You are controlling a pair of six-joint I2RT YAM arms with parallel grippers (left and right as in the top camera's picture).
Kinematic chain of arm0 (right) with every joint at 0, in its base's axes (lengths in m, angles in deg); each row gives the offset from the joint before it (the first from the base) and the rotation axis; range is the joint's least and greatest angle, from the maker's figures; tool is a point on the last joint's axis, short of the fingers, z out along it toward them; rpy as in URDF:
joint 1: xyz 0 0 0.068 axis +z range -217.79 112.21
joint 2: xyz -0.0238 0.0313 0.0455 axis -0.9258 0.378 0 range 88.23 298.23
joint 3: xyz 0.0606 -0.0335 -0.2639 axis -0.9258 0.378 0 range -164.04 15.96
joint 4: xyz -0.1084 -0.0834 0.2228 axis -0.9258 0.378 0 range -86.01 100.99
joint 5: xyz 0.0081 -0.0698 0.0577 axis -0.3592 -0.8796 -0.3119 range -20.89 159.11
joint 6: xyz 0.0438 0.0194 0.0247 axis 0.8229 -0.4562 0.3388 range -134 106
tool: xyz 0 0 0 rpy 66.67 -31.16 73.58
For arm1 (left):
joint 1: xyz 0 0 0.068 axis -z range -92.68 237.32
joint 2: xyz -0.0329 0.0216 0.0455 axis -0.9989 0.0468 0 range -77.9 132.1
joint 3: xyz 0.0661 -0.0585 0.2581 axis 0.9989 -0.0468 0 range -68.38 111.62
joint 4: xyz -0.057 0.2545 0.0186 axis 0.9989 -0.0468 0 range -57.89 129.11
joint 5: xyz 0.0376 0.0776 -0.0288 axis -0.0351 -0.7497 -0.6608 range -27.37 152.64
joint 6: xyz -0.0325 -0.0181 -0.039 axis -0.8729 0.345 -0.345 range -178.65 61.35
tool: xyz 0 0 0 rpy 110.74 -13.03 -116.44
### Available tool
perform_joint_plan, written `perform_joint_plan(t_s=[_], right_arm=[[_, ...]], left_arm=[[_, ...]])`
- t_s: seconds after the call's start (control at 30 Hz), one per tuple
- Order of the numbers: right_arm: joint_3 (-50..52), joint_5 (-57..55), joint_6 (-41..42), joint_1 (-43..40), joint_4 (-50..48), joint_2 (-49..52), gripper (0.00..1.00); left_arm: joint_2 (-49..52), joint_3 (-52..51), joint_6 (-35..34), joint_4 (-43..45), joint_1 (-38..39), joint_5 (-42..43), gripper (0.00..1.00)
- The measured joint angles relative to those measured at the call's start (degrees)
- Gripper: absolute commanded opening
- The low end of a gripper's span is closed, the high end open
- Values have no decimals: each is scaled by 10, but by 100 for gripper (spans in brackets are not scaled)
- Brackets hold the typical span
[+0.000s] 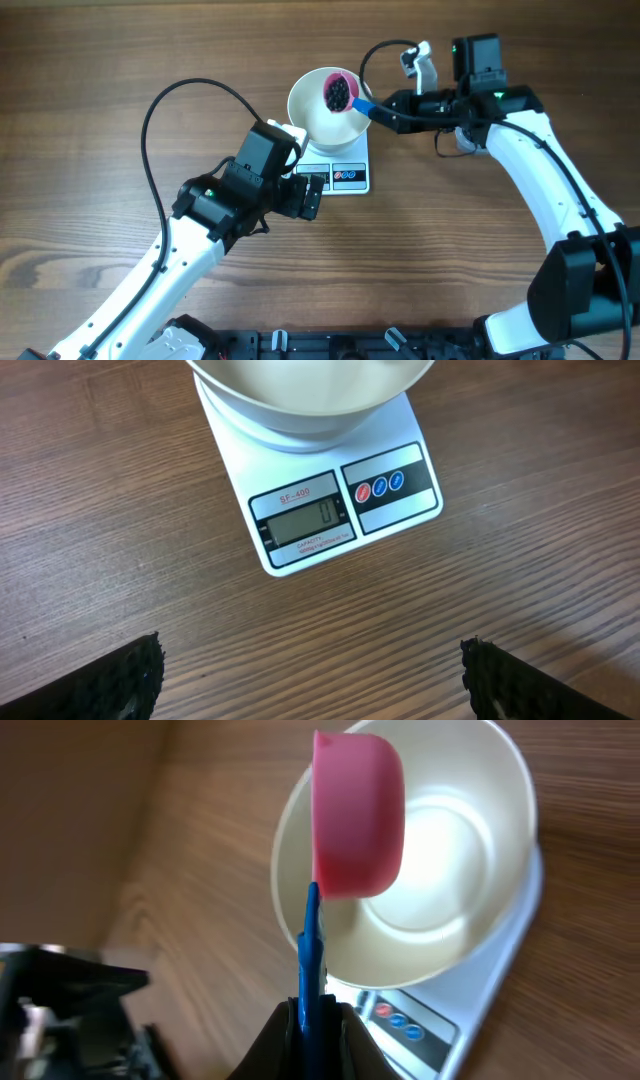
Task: Scoop item into bowl and weigh 150g on scale
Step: 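Tilt the scoop with the right gripper to pour beans into bowl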
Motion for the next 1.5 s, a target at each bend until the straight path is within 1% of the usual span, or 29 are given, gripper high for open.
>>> perform_joint_plan(t_s=[0.3, 0.43, 0.57, 0.73, 0.83, 1.0, 1.2, 1.5], right_arm=[[-1, -89, -52, 43, 3, 0, 4], [-19, -126, -69, 63, 10, 0, 4], [-33, -157, -78, 68, 29, -3, 4], [-49, -194, -117, 72, 75, -3, 4], [-69, -221, -130, 87, 80, -3, 4], [-72, -240, -135, 95, 80, -4, 4], [-113, -267, -158, 95, 100, -6, 4], [-114, -279, -179, 96, 117, -7, 4]], left_arm=[[0, 0, 0, 0, 0, 0, 100], [0, 0, 0, 0, 0, 0, 100], [0, 0, 0, 0, 0, 0, 100], [0, 0, 0, 0, 0, 0, 100], [0, 0, 0, 0, 0, 0, 100], [0, 0, 0, 0, 0, 0, 100], [0, 0, 0, 0, 0, 0, 100], [0, 0, 0, 0, 0, 0, 100]])
